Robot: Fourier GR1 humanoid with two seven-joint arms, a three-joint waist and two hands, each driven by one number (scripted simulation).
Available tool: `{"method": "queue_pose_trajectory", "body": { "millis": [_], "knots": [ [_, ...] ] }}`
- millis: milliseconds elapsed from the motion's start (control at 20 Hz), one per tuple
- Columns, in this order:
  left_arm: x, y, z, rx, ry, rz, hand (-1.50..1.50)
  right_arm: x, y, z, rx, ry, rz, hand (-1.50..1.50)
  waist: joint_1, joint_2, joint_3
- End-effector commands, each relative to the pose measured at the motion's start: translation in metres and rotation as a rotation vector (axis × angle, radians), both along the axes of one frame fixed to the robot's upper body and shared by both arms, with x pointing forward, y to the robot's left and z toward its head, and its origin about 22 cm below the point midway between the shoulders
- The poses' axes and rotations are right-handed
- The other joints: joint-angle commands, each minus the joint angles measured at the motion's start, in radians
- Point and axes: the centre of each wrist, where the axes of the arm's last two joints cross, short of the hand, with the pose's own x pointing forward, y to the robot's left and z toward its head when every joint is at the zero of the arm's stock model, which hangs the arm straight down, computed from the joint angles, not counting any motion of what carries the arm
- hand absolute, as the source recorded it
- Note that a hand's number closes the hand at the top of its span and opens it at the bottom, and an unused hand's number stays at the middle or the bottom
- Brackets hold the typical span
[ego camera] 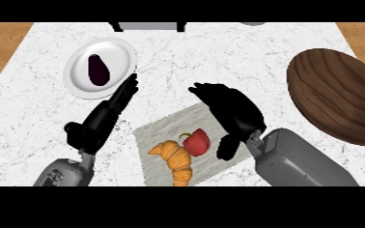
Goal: Pick the bell pepper from the placemat and place it in the bowl
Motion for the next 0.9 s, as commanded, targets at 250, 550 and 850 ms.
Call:
{"method": "queue_pose_trajectory", "body": {
  "millis": [250, 550, 850],
  "knots": [
    [0.0, 0.001, 0.004, -0.003, -0.005, -0.014, 0.0, -0.017, 0.067, 0.066, -0.263, 0.239, -0.011, -1.5, -0.001, 0.005, 0.004],
    [-0.008, 0.002, -0.005, 0.006, -0.017, -0.008, 0.0, -0.013, 0.078, 0.04, -0.3, 0.298, -0.062, -1.5, 0.005, 0.009, 0.005],
    [-0.005, 0.009, -0.009, 0.002, -0.018, -0.004, 0.0, -0.039, 0.092, 0.037, -0.286, 0.238, -0.039, -1.5, 0.001, 0.01, 0.005]
  ]
}}
